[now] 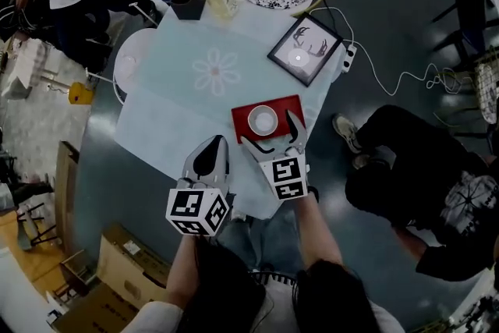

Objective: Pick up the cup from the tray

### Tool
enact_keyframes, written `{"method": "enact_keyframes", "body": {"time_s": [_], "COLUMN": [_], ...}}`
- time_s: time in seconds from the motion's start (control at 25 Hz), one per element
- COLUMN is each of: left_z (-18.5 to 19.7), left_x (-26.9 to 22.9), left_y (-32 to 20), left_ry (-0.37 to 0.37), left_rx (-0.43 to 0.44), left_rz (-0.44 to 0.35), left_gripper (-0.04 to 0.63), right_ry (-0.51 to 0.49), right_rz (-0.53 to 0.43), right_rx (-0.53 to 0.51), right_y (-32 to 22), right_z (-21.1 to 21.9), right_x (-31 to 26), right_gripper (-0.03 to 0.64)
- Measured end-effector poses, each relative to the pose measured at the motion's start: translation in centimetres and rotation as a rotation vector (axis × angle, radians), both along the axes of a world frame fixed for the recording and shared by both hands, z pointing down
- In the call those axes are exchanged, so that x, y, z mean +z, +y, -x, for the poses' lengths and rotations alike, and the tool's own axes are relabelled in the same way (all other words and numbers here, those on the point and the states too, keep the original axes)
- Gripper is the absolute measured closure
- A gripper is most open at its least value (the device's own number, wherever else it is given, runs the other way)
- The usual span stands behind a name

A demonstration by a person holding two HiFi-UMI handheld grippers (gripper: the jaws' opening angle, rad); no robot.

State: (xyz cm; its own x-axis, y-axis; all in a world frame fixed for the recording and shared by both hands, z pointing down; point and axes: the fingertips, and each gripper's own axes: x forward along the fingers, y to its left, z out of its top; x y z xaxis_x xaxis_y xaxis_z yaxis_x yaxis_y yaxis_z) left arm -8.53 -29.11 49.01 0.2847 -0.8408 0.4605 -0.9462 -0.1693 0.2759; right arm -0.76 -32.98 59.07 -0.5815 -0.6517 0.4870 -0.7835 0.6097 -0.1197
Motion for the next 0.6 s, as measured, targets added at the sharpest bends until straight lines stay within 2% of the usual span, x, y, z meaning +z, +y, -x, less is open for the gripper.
{"method": "enact_keyframes", "body": {"time_s": [0.36,0.6], "left_z": [-0.9,-2.2], "left_x": [2.9,3.9], "left_y": [-0.8,-1.5], "left_ry": [-0.006,0.011], "left_rx": [0.004,-0.007], "left_rz": [0.051,0.062], "left_gripper": [0.595,0.595], "right_ry": [-0.008,0.015], "right_rz": [0.016,0.037], "right_rx": [-0.016,-0.037], "right_y": [-1.0,-1.3], "right_z": [-0.1,0.0], "right_x": [1.7,2.7], "right_gripper": [0.092,0.126]}}
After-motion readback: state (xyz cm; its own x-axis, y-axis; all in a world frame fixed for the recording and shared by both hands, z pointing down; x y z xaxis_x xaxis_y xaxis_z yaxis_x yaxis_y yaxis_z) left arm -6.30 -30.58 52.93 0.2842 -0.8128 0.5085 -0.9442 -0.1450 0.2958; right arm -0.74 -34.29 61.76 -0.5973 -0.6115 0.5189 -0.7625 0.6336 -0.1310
